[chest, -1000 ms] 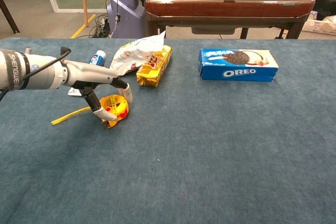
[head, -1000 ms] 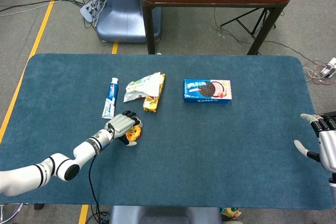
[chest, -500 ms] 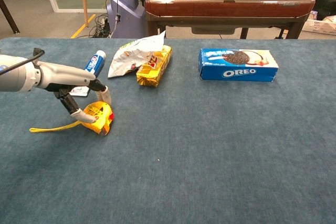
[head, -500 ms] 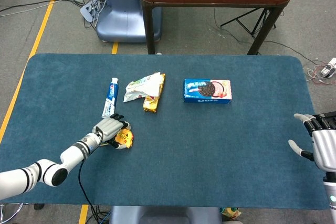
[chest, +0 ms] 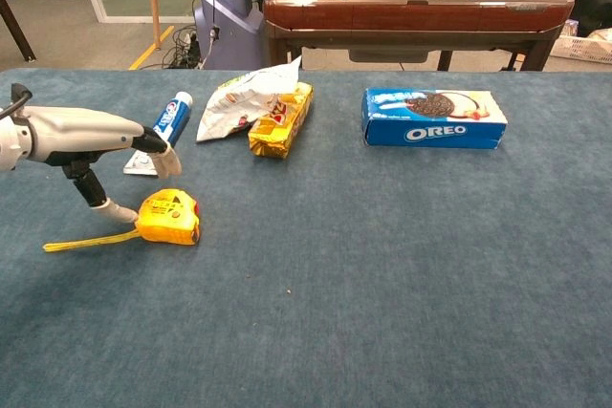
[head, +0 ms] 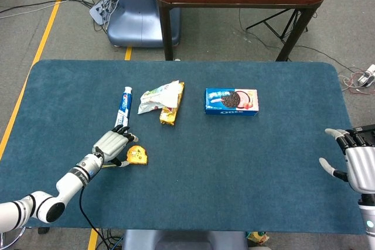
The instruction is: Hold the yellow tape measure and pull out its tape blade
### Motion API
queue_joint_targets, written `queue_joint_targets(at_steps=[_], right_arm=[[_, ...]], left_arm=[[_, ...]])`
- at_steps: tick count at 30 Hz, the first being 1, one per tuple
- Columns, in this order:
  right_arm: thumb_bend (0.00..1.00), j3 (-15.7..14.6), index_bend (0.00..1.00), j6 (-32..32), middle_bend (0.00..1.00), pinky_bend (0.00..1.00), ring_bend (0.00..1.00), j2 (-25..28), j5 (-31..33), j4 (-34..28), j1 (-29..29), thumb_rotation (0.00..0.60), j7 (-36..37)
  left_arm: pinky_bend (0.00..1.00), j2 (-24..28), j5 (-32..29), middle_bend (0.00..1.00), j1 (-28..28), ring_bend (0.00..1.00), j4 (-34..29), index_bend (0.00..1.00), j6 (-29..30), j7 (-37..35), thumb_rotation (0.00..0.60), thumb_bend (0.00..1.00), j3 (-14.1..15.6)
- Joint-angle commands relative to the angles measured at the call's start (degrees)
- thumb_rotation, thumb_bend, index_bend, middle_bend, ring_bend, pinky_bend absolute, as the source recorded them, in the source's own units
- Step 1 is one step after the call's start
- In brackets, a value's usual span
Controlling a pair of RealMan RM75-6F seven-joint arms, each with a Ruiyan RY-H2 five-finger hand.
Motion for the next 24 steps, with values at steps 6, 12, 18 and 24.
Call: queue_joint_targets(at_steps=[6, 12, 18, 24], right_arm=[[0.27, -0.1, 0.29, 0.1, 0.34, 0.41, 0.28, 0.1, 0.1, 0.5, -0.3, 0.6, 0.8], [0.27, -0.3, 0.29, -0.1, 0.34, 0.41, 0.28, 0.0, 0.1, 1.0, -0.3, 0.6, 1.5], [0.27, -0.5, 0.29, -0.3, 0.34, 0.41, 0.28, -0.1, 0.1, 1.6, -0.4, 0.6, 2.3], [0.27, -0.6, 0.29, -0.4, 0.34, 0.41, 0.28, -0.2, 0.0, 2.2, -0.5, 0.6, 2.9]], left_arm=[[0.0, -2.2, -0.7, 0.25, 2.2, 0.01, -0.8, 0.2, 4.2, 5.5, 0.6, 0.2, -0.3], [0.0, -3.2, -5.5, 0.24, 2.7, 0.01, -3.5, 0.17, 6.2, 12.3, 0.6, 0.21, -0.2], [0.0, -5.1, -10.6, 0.24, 2.9, 0.01, -4.8, 0.14, 8.9, 18.7, 0.6, 0.2, -0.2], [0.0, -7.1, -12.3, 0.23, 3.4, 0.01, -5.1, 0.14, 11.9, 22.4, 0.6, 0.2, -0.4]])
